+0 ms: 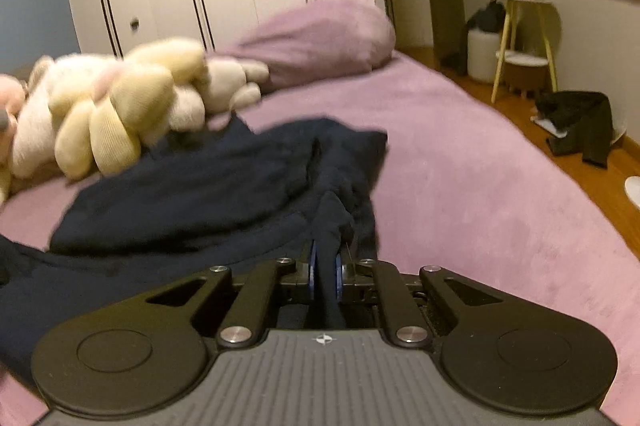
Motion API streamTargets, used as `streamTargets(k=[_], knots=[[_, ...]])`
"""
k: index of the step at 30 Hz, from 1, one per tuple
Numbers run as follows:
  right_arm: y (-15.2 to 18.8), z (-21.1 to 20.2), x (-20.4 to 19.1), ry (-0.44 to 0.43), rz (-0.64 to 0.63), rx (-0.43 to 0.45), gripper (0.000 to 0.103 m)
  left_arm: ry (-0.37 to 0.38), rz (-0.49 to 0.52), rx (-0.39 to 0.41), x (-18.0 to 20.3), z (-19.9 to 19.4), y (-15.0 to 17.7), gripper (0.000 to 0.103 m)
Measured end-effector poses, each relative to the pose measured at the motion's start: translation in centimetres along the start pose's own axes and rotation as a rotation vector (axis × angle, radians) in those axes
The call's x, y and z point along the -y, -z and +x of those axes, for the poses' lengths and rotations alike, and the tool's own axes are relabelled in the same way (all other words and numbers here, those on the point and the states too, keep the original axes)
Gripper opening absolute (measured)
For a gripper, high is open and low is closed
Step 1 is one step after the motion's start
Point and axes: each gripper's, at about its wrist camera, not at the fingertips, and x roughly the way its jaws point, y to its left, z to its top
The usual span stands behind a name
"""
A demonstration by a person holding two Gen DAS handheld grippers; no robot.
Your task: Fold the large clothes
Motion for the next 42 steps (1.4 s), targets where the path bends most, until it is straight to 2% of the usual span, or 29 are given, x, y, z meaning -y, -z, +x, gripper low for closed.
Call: streamTargets(k=[4,7,9,11,13,14,15,16,17,20,23,26,28,31,35,37,38,39,42], knots=[[-0.4,-0.7,-0.3,-0.032,0.005,0.03,0.009,0.009,-0.02,-0.011,-0.3,0.6,-0.2,0.021],[0.2,1.2,-0.3,-0.008,-0.009,-0.037,0.009,-0.003,-0.017,-0.051,-0.5,1.7,0.6,0.024],[0.7,2.2,0.1,-0.008,0.011,-0.084,0.01,0.007,-0.002,-0.064,-0.5,2.2,1.1,0.041],[1.2,2.8,0.5,-0.001,0.023,-0.104,0.017,0.021,0.022,-0.066,-0.3,2.5,1.4,0.049],[1.6,3.4,0.7,-0.002,0.019,-0.129,0.021,0.009,0.051,-0.079,0.2,3.0,1.4,0.049],[1.7,3.8,0.7,0.004,0.008,-0.142,0.02,0.002,0.056,-0.091,0.3,3.3,1.4,0.047],[1.9,4.0,0.5,0.007,-0.003,-0.145,0.02,-0.017,0.059,-0.101,0.4,3.6,1.4,0.027],[2.0,4.1,0.3,0.008,-0.018,-0.146,0.017,-0.051,0.063,-0.11,0.5,3.8,1.4,0.02],[2.1,4.2,0.0,0.014,-0.038,-0.145,0.011,-0.054,0.055,-0.115,0.5,3.6,1.2,0.019],[1.9,3.6,-1.1,0.042,-0.096,-0.111,0.009,-0.018,0.037,-0.071,1.0,1.6,-0.4,0.018],[0.3,1.4,-1.4,0.026,-0.1,-0.021,0.008,0.006,0.075,0.018,2.2,-0.3,-3.3,0.018],[-2.7,-0.2,-1.5,0.015,-0.063,0.085,0.008,-0.001,0.102,0.115,3.5,-0.3,-7.0,0.018],[-5.0,0.3,-1.8,0.028,-0.039,0.136,0.008,-0.022,0.106,0.16,4.4,1.0,-9.2,0.018],[-8.1,2.9,-3.0,0.068,-0.046,0.188,0.008,-0.116,0.152,0.19,5.8,5.1,-11.3,0.018],[-10.2,8.1,-4.1,0.118,-0.045,0.171,0.008,-0.225,0.166,0.125,5.9,11.6,-10.7,0.019],[-9.8,11.0,-3.8,0.132,-0.026,0.132,0.008,-0.277,0.164,0.082,5.6,14.4,-9.6,0.024],[-9.3,12.5,-3.7,0.143,-0.019,0.1,0.008,-0.299,0.168,0.069,5.2,15.5,-8.9,0.029],[-8.8,13.9,-3.5,0.157,-0.013,0.062,0.008,-0.31,0.177,0.068,5.1,16.2,-8.5,0.039],[-6.6,16.8,-2.9,0.199,-0.015,-0.017,0.01,-0.316,0.2,0.101,4.5,17.1,-7.0,0.057]])
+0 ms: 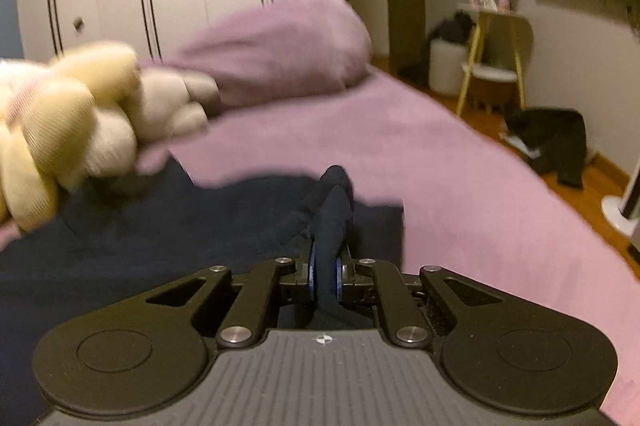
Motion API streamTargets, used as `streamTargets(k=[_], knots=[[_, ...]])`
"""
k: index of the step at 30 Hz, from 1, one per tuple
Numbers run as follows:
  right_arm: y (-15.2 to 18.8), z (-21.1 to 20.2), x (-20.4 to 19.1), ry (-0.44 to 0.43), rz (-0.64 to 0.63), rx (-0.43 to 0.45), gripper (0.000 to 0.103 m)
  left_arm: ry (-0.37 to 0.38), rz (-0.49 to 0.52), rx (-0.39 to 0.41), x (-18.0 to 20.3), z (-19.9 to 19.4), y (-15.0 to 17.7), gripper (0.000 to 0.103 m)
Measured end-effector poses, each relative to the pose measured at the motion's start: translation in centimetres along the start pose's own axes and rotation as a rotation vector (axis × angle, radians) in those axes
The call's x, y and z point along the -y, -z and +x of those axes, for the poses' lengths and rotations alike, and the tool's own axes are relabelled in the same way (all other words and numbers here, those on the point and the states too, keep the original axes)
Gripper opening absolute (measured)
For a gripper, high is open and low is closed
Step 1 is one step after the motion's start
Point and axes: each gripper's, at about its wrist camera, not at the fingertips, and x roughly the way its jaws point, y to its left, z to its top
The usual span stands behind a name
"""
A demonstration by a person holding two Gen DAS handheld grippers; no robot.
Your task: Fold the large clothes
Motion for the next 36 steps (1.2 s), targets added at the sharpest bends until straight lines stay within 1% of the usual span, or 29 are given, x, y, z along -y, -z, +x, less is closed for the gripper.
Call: streamTargets(k=[1,3,4,6,7,8,9,10,11,12,13,14,15,17,20,21,23,25,27,29,31,32,33,34,36], knots=[[0.7,0.4,-0.1,0.006,-0.011,-0.008,0.011,0.007,-0.011,0.007,-0.2,0.2,0.2,0.061],[1.8,1.1,-0.1,0.011,-0.03,-0.025,0.012,0.032,-0.059,-0.007,-1.0,0.6,0.4,0.074],[2.1,1.1,-0.1,0.011,-0.039,-0.018,0.013,0.049,-0.1,-0.022,-1.7,0.5,0.5,0.076],[1.9,0.9,-0.1,0.006,-0.039,-0.013,0.015,0.145,-0.193,-0.054,-3.2,0.3,0.8,0.078],[1.6,0.7,0.0,-0.003,-0.031,-0.012,0.018,0.169,-0.214,-0.066,-3.6,0.3,0.9,0.078],[1.4,0.5,0.3,-0.024,-0.008,-0.009,0.028,0.172,-0.217,-0.068,-3.8,0.3,1.1,0.079],[1.3,0.1,0.9,-0.068,0.032,-0.007,0.034,0.175,-0.21,-0.068,-3.8,0.3,1.3,0.075],[1.3,-0.1,1.4,-0.108,0.066,-0.006,0.036,0.181,-0.198,-0.064,-3.7,0.2,1.4,0.071],[1.4,-0.3,1.7,-0.13,0.083,-0.003,0.036,0.175,-0.184,-0.062,-3.4,0.1,1.4,0.061],[1.6,-0.4,1.6,-0.126,0.071,0.002,0.036,0.166,-0.168,-0.056,-3.1,-0.1,1.4,0.055],[1.9,-0.3,1.1,-0.112,0.04,0.004,0.028,0.157,-0.148,-0.051,-2.6,-0.3,1.3,0.051],[2.2,-0.3,0.5,-0.087,0.0,0.011,0.018,0.138,-0.124,-0.044,-2.1,-0.4,1.2,0.045],[2.4,-0.3,0.0,-0.062,-0.036,0.018,0.016,0.125,-0.108,-0.04,-1.8,-0.7,1.0,0.038],[2.4,-0.5,-0.6,-0.043,-0.068,0.026,0.008,0.112,-0.115,-0.037,-1.9,-1.6,0.2,0.03],[1.8,-1.5,-0.9,-0.012,-0.074,0.047,0.007,0.134,-0.164,-0.021,-2.7,-3.0,-2.1,0.025],[1.4,-2.3,-1.0,-0.008,-0.075,0.076,0.007,0.134,-0.167,-0.007,-2.8,-3.3,-3.1,0.022],[-0.2,-3.3,-1.3,-0.016,-0.073,0.136,0.007,0.111,-0.15,0.053,-2.4,-3.7,-5.6,0.022],[-2.5,-3.5,-2.1,-0.024,-0.07,0.186,0.007,0.073,-0.132,0.117,-1.6,-3.4,-8.0,0.022],[-5.1,-2.5,-3.4,-0.002,-0.098,0.234,0.007,0.025,-0.108,0.164,-0.4,-2.2,-10.1,0.022],[-7.4,-0.9,-4.3,0.016,-0.093,0.253,0.007,-0.024,-0.068,0.209,1.1,-0.4,-11.4,0.024],[-9.3,1.2,-5.1,0.043,-0.081,0.266,0.007,-0.081,-0.025,0.249,2.8,1.7,-11.7,0.026],[-10.0,2.2,-5.6,0.061,-0.078,0.273,0.007,-0.1,-0.023,0.256,3.4,2.9,-11.6,0.026],[-10.3,3.4,-6.0,0.089,-0.083,0.283,0.007,-0.112,-0.021,0.264,3.9,4.0,-11.2,0.03],[-10.2,4.5,-6.3,0.106,-0.082,0.284,0.007,-0.13,-0.008,0.269,4.5,5.2,-10.7,0.032],[-9.7,7.0,-6.5,0.142,-0.083,0.264,0.007,-0.191,0.047,0.279,5.4,7.6,-9.2,0.037]])
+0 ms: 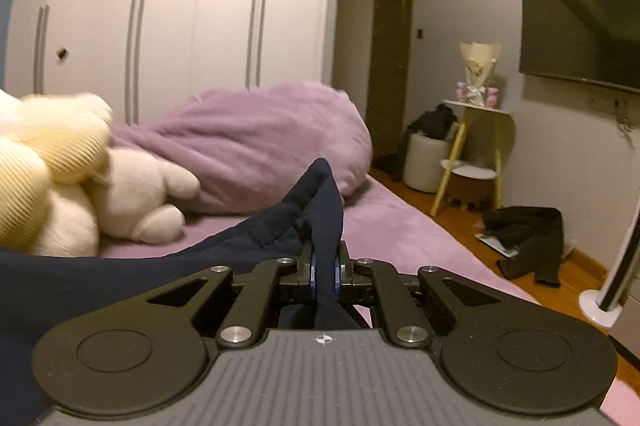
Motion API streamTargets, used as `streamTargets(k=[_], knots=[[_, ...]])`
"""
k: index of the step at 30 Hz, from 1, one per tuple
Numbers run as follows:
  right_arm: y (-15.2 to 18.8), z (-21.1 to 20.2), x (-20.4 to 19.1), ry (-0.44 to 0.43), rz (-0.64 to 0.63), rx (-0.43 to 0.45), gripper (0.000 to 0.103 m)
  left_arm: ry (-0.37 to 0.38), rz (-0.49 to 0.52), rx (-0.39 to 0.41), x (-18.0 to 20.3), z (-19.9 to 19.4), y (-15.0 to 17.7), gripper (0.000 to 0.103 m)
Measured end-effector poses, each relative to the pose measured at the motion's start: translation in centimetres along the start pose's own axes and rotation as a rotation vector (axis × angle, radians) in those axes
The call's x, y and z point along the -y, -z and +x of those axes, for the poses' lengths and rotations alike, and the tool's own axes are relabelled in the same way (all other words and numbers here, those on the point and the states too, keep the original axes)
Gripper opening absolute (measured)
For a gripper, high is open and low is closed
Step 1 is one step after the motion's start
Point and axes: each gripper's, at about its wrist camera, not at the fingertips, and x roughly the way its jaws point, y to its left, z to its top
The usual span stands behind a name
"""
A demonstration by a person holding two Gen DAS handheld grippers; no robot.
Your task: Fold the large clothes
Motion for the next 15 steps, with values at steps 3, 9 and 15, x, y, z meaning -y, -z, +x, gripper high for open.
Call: streamTargets(k=[3,9,15], knots=[[2.7,3.1,-0.5,0.044,-0.026,-0.048,0.008,-0.037,-0.029,-0.057,-0.2,2.6,2.7,0.045],[6.1,6.5,0.5,0.018,0.037,-0.16,0.011,0.013,-0.163,-0.193,-1.9,5.6,4.9,0.073],[7.6,8.3,0.6,-0.005,0.073,-0.228,0.015,0.007,-0.187,-0.206,-2.2,6.1,5.3,0.083]])
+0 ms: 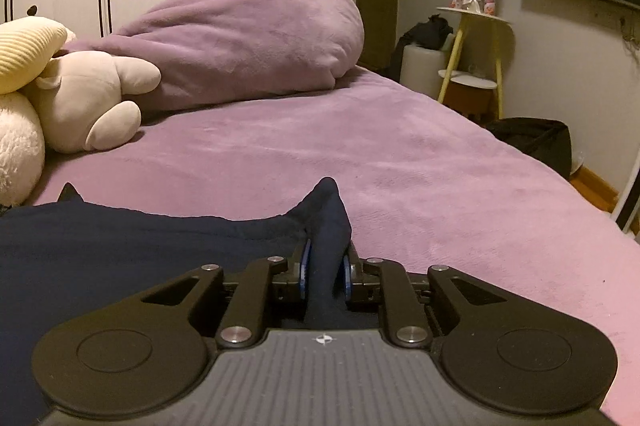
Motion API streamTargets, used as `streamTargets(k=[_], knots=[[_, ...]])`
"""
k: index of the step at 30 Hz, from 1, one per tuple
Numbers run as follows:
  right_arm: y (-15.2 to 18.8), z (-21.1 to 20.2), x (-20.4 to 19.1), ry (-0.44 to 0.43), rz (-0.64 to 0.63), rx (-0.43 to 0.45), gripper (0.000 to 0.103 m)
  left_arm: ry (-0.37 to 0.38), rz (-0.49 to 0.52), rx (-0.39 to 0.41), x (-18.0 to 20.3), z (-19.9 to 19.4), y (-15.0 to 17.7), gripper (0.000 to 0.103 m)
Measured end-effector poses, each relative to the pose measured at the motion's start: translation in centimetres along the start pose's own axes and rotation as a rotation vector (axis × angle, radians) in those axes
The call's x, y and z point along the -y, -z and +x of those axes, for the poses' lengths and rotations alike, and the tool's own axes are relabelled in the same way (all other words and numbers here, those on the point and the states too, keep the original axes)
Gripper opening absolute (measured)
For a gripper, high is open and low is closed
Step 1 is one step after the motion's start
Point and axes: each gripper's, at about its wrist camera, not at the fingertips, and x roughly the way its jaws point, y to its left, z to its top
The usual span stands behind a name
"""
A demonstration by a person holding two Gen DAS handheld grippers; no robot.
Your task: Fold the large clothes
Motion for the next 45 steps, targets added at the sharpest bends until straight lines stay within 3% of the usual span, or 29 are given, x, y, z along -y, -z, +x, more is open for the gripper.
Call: streamTargets(k=[6,13,16,18,20,22,25,29,33,36,38,41,43,45], knots=[[0.1,-0.7,0.5,0.002,0.03,0.041,0.021,0.006,-0.029,-0.002,-0.5,0.1,0.0,0.089],[0.3,-0.1,0.8,-0.009,0.049,0.019,0.023,0.076,-0.173,-0.029,-2.9,0.9,0.1,0.096],[0.3,-0.1,1.4,-0.017,0.082,0.026,0.028,0.114,-0.244,-0.033,-4.2,0.4,0.1,0.097],[0.4,-0.4,2.3,-0.035,0.135,0.046,0.033,0.138,-0.334,-0.046,-6.0,-0.4,0.3,0.098],[0.5,-0.9,3.6,-0.059,0.206,0.07,0.049,0.137,-0.404,-0.068,-7.6,-1.7,0.6,0.1],[0.7,-1.5,4.9,-0.083,0.282,0.094,0.058,0.128,-0.437,-0.096,-8.9,-3.5,0.7,0.1],[0.7,-2.0,6.0,-0.089,0.346,0.093,0.068,0.167,-0.387,-0.135,-10.5,-7.5,1.8,0.1],[-0.1,-3.4,7.1,-0.028,0.378,-0.029,0.068,0.236,-0.263,-0.219,-13.2,-13.4,4.9,0.1],[2.3,-11.8,11.2,-0.178,0.444,-0.018,0.067,0.416,-0.358,-0.305,-16.6,-17.5,8.1,0.1],[7.0,-18.4,16.0,-0.279,0.581,-0.067,0.068,0.48,-0.395,-0.351,-16.9,-18.3,9.5,0.1],[10.3,-20.8,18.1,-0.361,0.691,-0.147,0.068,0.5,-0.453,-0.378,-16.7,-17.9,10.0,0.1],[13.5,-21.4,19.2,-0.455,0.826,-0.224,0.068,0.505,-0.551,-0.394,-16.1,-16.6,10.1,0.099],[14.2,-20.4,19.2,-0.48,0.9,-0.254,0.068,0.522,-0.595,-0.401,-15.7,-15.8,10.0,0.096],[14.2,-19.1,19.1,-0.481,0.946,-0.266,0.067,0.491,-0.622,-0.414,-15.4,-15.2,9.9,0.087]])
